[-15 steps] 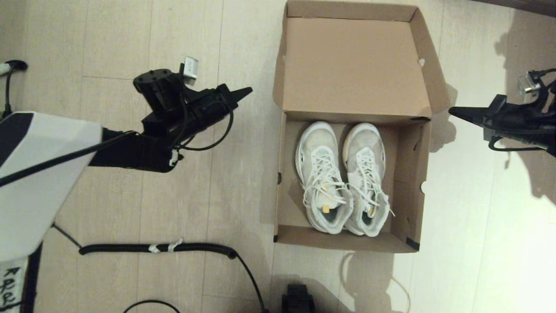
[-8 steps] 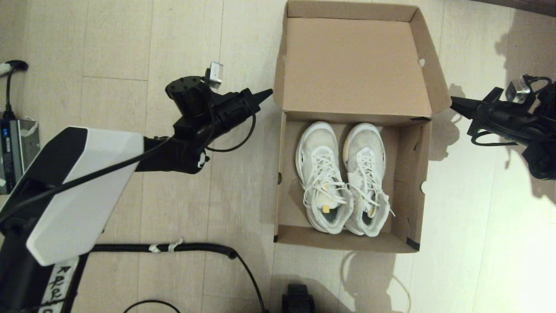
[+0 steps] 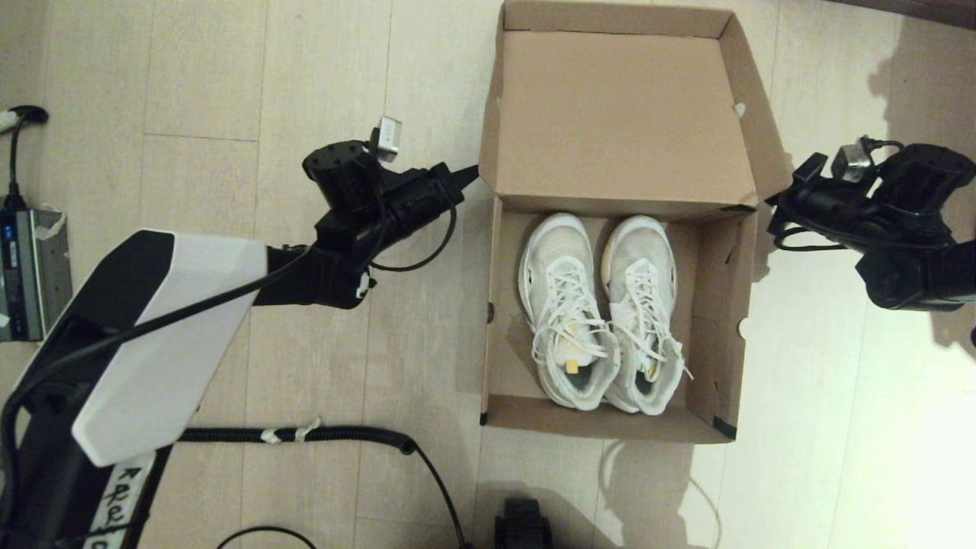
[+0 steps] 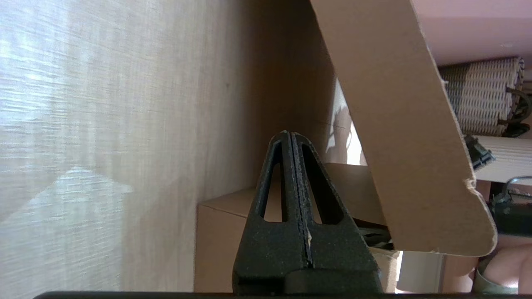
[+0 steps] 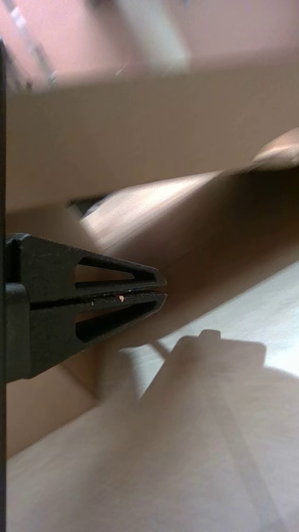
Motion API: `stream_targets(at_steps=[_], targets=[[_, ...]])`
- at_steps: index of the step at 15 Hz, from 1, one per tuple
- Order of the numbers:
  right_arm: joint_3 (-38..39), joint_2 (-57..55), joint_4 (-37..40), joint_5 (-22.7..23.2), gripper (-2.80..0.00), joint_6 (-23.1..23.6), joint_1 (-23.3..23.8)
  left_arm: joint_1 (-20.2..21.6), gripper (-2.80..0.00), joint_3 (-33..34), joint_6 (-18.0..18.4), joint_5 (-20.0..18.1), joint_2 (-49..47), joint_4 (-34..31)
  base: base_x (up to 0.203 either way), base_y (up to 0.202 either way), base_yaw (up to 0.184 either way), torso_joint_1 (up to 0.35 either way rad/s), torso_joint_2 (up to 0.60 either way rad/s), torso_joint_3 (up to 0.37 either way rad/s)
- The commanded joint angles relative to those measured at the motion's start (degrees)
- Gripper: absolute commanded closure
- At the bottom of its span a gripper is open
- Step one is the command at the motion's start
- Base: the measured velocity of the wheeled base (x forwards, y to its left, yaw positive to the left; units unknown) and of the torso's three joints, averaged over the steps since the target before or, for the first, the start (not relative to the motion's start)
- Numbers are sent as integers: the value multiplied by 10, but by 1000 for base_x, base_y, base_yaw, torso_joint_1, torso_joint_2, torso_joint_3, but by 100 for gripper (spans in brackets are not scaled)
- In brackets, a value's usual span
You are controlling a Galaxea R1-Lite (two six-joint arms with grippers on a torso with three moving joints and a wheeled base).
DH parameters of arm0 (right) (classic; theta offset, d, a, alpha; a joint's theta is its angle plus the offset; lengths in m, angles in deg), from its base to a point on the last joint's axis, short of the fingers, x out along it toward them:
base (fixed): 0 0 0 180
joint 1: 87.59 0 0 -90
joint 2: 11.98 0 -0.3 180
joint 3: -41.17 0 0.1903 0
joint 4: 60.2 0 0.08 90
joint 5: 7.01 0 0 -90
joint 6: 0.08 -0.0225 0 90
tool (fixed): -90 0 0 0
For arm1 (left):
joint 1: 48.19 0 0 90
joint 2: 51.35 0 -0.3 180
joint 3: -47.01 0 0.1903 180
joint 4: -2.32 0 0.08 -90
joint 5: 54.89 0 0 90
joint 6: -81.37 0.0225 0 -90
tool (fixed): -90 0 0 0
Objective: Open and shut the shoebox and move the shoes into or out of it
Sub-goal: Close the shoe box
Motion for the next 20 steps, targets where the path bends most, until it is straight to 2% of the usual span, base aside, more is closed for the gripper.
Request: stream_targets(at_steps=[1,5,11,13,15,20], targets=[[-27,-13,-2,2,0,-19,-2,0,0,-2,-2,-2,2,3,0,0,0,0,0,0],[-56,-12,-2,2,0,-68,-2,-2,0,-2,-3,-4,6,4,0,0,0,0,0,0],[-122,-35,-2,7,0,-222,-1,-4,0,-2,-3,-5,11,5,0,0,0,0,0,0],[-134,-45,-1,36,0,-257,-1,-5,0,-2,-3,-5,10,5,0,0,0,0,0,0],[-136,-50,-1,40,0,-279,-1,-5,0,-2,-3,-8,10,5,0,0,0,0,0,0],[-200,-82,-2,61,0,-401,0,-5,0,-2,-3,-12,9,5,0,0,0,0,0,0]])
